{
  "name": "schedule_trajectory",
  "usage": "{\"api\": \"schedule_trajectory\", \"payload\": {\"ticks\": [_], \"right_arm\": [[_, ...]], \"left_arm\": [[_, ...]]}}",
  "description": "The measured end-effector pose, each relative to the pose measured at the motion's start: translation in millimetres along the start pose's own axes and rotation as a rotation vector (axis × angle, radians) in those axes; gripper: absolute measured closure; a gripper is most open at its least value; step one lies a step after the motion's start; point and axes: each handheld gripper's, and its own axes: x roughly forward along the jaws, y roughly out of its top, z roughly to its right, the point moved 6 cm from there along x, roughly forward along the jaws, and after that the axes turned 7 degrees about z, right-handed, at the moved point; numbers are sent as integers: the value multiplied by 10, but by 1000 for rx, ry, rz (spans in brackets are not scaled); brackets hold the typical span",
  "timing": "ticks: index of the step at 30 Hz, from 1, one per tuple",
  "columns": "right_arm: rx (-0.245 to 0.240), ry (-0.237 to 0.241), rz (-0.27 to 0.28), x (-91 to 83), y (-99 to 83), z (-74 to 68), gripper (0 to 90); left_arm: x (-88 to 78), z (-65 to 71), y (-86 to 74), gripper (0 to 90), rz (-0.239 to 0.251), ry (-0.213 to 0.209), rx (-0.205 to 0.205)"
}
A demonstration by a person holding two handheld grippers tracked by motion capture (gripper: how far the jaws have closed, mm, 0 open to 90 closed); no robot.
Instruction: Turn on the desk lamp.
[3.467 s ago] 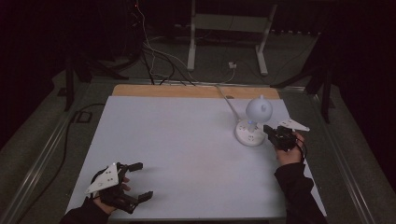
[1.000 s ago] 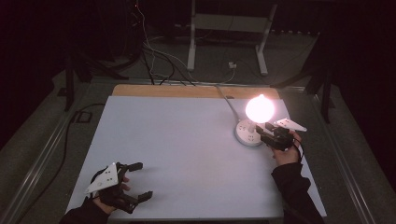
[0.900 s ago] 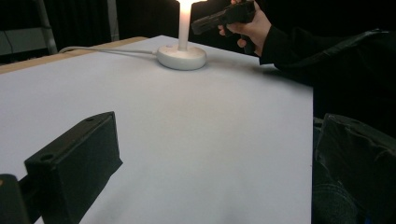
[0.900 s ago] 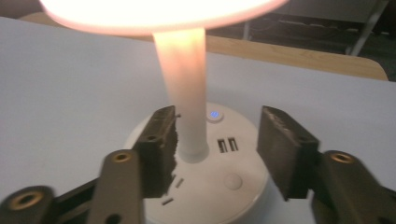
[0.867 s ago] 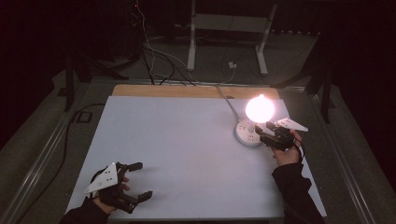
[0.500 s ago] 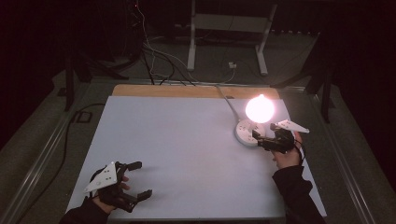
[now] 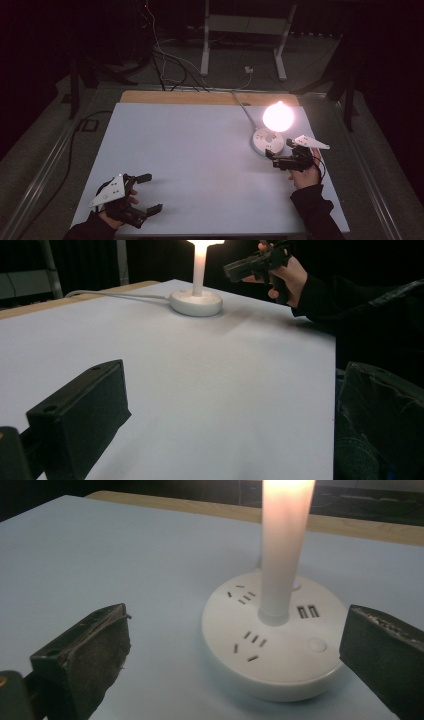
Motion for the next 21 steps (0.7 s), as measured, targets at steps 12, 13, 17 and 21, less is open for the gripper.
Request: {"api": "schedule_trajectory", "payload": {"ticks": [12, 13, 17, 21], "right_arm": [[-2, 67, -1, -143, -24, -225, 0], [-6, 69, 0, -161, -29, -243, 0], [-5, 91, 0, -234, -57, -304, 0], [0, 103, -9, -290, -114, -348, 0]], "left_arm": [[-54, 0, -10, 4, 0, 14, -1], [-50, 3, -12, 4, -1, 13, 0], [-47, 3, -13, 4, -1, 12, -1], [-49, 0, -10, 4, 0, 13, 0]]}}
